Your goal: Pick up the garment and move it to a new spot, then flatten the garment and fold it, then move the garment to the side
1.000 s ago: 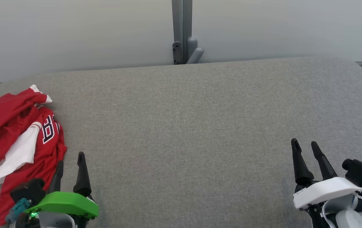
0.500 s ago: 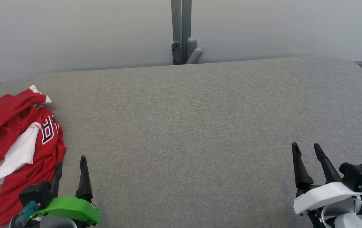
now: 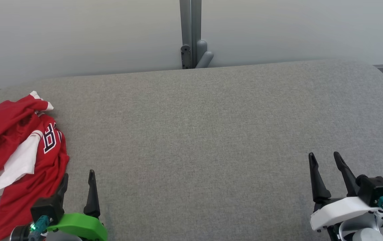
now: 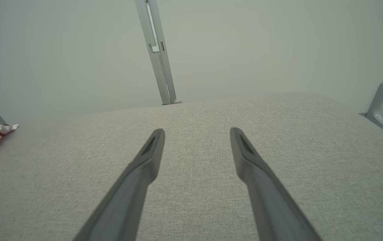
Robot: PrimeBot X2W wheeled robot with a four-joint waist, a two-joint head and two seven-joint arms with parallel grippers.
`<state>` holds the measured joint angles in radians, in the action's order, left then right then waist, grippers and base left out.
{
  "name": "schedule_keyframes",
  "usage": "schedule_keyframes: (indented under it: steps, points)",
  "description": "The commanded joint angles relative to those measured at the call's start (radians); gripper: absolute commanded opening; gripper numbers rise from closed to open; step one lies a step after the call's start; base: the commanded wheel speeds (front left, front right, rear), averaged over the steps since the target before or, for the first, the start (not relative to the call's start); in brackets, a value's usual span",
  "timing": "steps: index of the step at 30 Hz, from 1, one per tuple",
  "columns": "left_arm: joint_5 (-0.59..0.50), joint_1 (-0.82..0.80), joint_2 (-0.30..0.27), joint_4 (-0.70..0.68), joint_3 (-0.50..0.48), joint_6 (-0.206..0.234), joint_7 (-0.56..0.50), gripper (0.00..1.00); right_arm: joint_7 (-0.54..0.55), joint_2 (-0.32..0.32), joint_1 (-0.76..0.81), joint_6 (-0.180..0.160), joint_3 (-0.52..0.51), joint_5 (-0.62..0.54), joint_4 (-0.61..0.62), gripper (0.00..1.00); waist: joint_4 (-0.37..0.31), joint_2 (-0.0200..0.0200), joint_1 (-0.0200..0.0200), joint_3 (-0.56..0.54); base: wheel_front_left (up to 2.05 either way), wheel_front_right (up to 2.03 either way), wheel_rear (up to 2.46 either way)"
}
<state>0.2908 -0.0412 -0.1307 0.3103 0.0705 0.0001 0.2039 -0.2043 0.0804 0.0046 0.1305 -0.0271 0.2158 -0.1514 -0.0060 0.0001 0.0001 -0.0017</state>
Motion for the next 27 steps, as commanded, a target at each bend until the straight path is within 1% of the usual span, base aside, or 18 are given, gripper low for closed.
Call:
schedule_keyframes:
  steps: [1,6,12,15,20,27]
  points:
    - [-0.023,0.000,-0.007,0.000,0.002,0.001,0.007,1.00,-0.008,0.003,0.009,0.000,-0.003,-0.021,0.010,1.00,0.000,-0.0001,-0.0001,0.000,0.00,0.00,0.00]
    - [-0.060,0.003,-0.004,0.011,0.000,0.001,0.018,1.00,-0.019,0.005,0.013,0.000,-0.004,-0.058,0.012,1.00,-0.001,-0.0001,-0.0001,-0.001,0.00,0.00,0.00]
    - [-0.081,0.003,0.006,0.047,-0.018,-0.013,0.030,1.00,-0.031,0.002,0.018,0.000,-0.007,-0.099,0.018,1.00,-0.004,-0.0001,-0.0001,-0.001,0.00,0.00,0.00]
    - [-0.074,0.000,0.014,0.066,-0.033,-0.024,0.036,1.00,-0.036,0.001,0.022,0.000,-0.012,-0.107,0.015,1.00,-0.004,-0.0001,-0.0001,0.000,0.00,0.00,0.00]
    - [-0.100,-0.008,0.023,0.073,-0.051,-0.035,0.046,1.00,-0.045,0.001,0.027,0.000,-0.013,-0.120,0.008,1.00,-0.002,-0.0001,-0.0001,0.000,0.00,0.00,0.00]
    - [-0.161,-0.007,0.031,0.077,-0.063,-0.043,0.059,1.00,-0.058,0.001,0.032,0.000,-0.010,-0.159,0.003,1.00,-0.002,-0.0001,-0.0001,-0.002,0.00,0.00,0.00]
